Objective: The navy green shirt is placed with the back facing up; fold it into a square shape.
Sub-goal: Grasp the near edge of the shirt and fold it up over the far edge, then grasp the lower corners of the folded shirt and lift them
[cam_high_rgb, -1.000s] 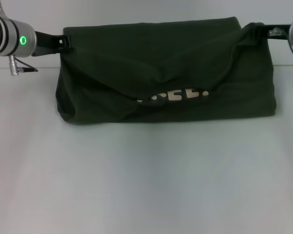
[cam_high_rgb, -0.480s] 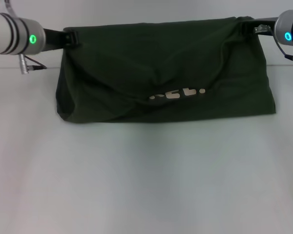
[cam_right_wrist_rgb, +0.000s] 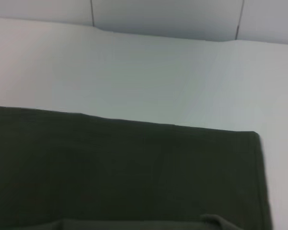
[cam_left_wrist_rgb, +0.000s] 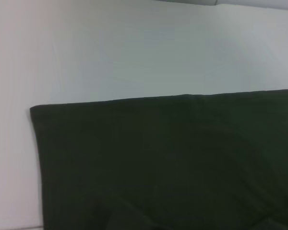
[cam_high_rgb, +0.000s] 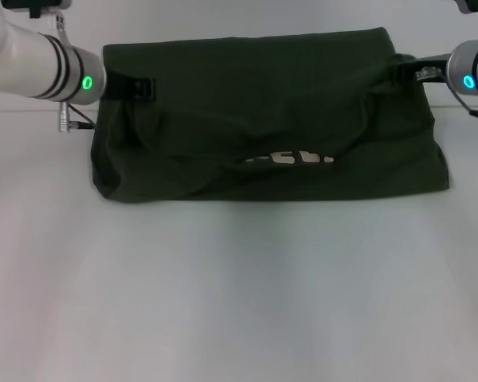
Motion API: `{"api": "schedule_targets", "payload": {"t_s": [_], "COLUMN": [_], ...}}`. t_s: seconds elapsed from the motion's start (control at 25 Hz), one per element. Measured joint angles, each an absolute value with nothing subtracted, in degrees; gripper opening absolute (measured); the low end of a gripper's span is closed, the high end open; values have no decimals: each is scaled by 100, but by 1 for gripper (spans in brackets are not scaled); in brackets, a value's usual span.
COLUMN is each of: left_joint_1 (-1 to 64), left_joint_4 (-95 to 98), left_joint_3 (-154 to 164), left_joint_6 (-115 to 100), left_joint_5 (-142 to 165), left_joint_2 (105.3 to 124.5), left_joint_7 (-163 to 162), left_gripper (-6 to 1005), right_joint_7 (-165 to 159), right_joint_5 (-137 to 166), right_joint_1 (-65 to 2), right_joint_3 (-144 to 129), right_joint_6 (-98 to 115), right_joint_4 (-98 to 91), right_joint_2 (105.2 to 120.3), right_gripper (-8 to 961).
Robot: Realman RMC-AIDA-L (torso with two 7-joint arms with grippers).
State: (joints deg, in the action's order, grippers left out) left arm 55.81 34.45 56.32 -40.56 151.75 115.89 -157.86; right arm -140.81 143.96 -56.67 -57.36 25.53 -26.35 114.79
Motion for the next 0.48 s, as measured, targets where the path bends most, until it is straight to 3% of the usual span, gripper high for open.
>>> {"api": "schedule_targets", "payload": {"t_s": [0.2,0.4,0.48], "left_joint_1": [5567,4891,4619], "left_joint_4": [3491,5010,5494], "left_joint_3": [5510,5140,5117], "left_joint_6": [-3933,-4543,-4820], "left_joint_5": [15151,15042,14857], "left_joint_2": [11649,12017,12125], "left_joint_7": [-15870,-15953,-15938], "left_gripper": [239,367,413], "right_joint_7": [-14202,-14202,-14158], "right_joint_5": [14531,14350,14015], "right_joint_1": [-5744,-5458,-5262], "right_joint_3": [-5715,-5405,-5119], "right_joint_6": [2677,3573,4119], "right_joint_4": [-2776,-3657,-4026], "right_joint_2": [11395,11388,11407], "right_gripper": [162,395,558]}}
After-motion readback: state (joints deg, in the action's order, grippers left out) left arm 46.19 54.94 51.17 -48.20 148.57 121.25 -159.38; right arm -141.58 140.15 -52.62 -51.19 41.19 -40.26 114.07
